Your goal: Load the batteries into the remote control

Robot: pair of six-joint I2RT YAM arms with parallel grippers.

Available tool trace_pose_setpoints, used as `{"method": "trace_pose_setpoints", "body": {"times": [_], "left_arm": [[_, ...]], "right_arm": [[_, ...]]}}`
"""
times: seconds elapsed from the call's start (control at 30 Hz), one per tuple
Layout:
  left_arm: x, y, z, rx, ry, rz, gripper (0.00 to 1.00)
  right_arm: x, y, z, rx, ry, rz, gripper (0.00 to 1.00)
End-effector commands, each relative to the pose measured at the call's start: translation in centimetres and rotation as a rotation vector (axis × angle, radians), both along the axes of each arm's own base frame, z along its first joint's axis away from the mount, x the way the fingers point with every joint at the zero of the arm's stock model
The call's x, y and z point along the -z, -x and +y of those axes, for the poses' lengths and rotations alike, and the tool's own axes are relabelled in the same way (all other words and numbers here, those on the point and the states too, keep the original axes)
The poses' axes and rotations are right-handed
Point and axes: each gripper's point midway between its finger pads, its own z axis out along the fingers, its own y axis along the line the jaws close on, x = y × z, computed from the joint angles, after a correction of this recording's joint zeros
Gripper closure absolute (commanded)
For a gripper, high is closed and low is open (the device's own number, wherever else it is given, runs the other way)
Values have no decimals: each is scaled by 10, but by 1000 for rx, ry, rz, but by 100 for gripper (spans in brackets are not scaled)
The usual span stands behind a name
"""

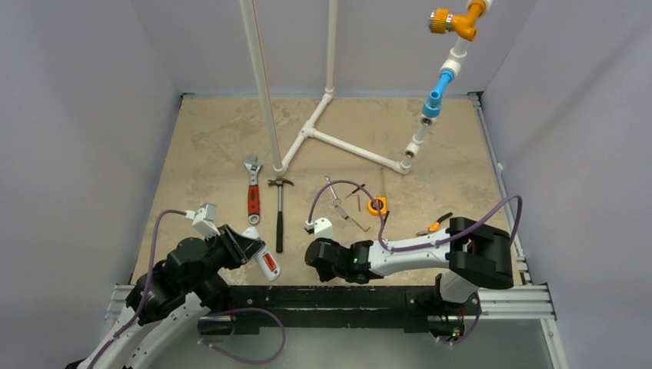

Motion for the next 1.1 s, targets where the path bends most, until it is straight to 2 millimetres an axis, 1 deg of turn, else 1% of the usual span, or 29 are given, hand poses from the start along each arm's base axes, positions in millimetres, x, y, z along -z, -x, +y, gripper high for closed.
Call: {"method": "trace_pose_setpoints", "body": {"times": [0.0,0.07,0.2,0.3,0.37,0.47,0.5,0.53,0.6,0.67,0.7,0.87,0.97,1.07], "left_arm": [[-15,-3,-6,10,50,-40,100],[-15,-3,-6,12,49,-40,100],[-14,-2,-4,9,47,-40,100],[-13,-1,-2,3,49,-42,100],[-12,-1,0,-6,49,-42,100],[-12,-1,-1,-6,52,-38,100],[-12,-1,-1,-4,52,-37,100],[-12,-1,-1,-3,52,-36,100],[-13,-1,-1,-4,49,-38,100],[-14,-1,-1,-7,48,-42,100],[-14,-2,0,-9,47,-44,100],[-15,-3,0,-16,50,-49,100],[-15,-4,0,-16,47,-47,100],[-15,-3,0,-14,45,-47,100]], "right_arm": [[47,17,-81,69,307,70,89],[38,9,-76,67,301,28,86],[25,3,-60,0,281,-7,86],[17,-5,-52,-2,274,-36,86],[2,-14,-42,6,226,-87,81],[-35,-27,-28,24,112,-166,81],[-45,-29,-27,27,81,-184,82],[-52,-30,-28,27,57,-193,86],[-60,-25,-33,8,23,-183,94],[-57,-19,-47,-3,40,-165,99],[-54,-17,-54,-9,48,-160,100],[-26,5,-78,-70,78,-74,100],[-11,11,-86,-72,79,-49,100],[-5,12,-84,-68,68,-43,100]]}}
